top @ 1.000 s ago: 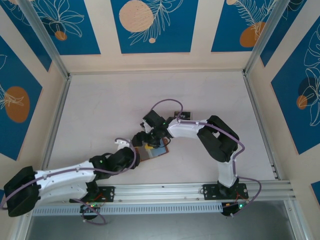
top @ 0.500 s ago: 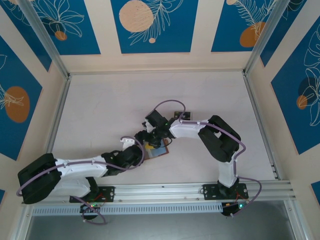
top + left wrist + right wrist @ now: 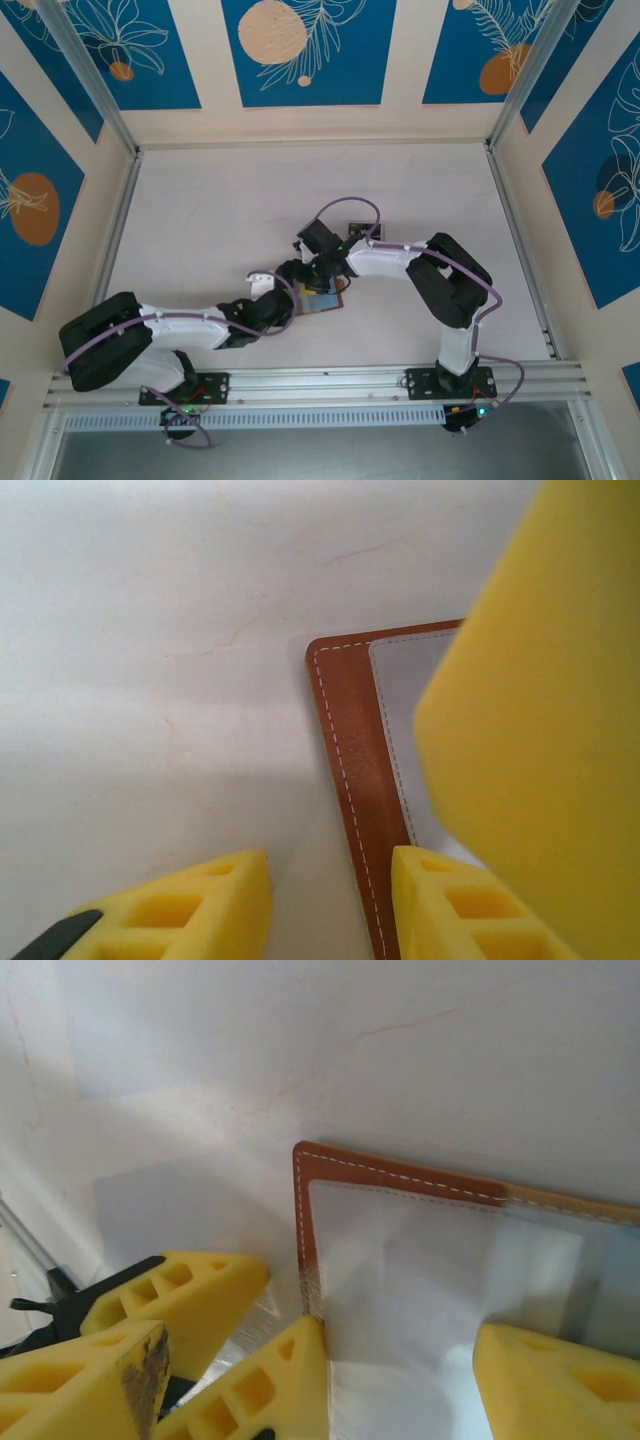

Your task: Put the credit cards into the card holder

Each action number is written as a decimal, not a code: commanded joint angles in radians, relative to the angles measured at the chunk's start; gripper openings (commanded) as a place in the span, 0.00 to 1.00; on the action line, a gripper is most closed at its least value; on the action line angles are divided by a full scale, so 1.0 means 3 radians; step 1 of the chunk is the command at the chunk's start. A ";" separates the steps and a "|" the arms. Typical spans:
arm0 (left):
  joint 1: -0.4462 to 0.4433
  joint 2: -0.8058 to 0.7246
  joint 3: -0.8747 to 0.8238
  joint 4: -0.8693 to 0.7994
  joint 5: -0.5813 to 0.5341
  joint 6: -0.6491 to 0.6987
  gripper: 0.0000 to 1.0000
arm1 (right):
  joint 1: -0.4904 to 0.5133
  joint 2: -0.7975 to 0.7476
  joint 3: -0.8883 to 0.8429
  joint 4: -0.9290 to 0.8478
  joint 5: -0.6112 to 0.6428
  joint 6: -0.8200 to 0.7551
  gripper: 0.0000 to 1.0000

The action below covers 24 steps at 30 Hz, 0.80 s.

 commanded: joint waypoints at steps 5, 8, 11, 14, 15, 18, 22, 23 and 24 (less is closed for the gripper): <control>-0.0011 0.0389 -0.0061 0.0042 0.0356 0.0096 0.36 | -0.0154 -0.0618 0.0184 -0.0848 0.0660 -0.0564 0.87; -0.0011 0.0442 -0.0023 0.0053 0.0384 0.0141 0.36 | -0.0332 -0.0883 0.0158 -0.1144 0.1026 -0.0690 0.87; -0.0011 0.0428 -0.0022 0.0063 0.0397 0.0157 0.36 | -0.0541 -0.1138 0.0042 -0.1456 0.1471 -0.0662 0.80; -0.0010 0.0397 -0.0027 0.0054 0.0411 0.0170 0.36 | -0.0903 -0.1488 -0.0337 -0.1389 0.1342 -0.0549 0.79; -0.0011 0.0391 -0.0027 0.0053 0.0411 0.0173 0.36 | -0.1002 -0.1581 -0.0448 -0.1365 0.1344 -0.0519 0.81; -0.0011 0.0367 -0.0032 0.0038 0.0418 0.0173 0.36 | -0.1225 -0.1774 -0.0722 -0.1258 0.1304 -0.0435 0.90; -0.0011 0.0311 -0.0017 -0.0025 0.0398 0.0182 0.36 | -0.1334 -0.1680 -0.0831 -0.1083 0.1253 -0.0405 0.93; -0.0011 0.0301 -0.0002 -0.0051 0.0396 0.0188 0.36 | -0.1351 -0.1625 -0.0837 -0.1038 0.1255 -0.0393 0.94; -0.0011 0.0295 0.0004 -0.0064 0.0391 0.0193 0.36 | -0.1367 -0.1589 -0.0847 -0.0978 0.1233 -0.0384 0.94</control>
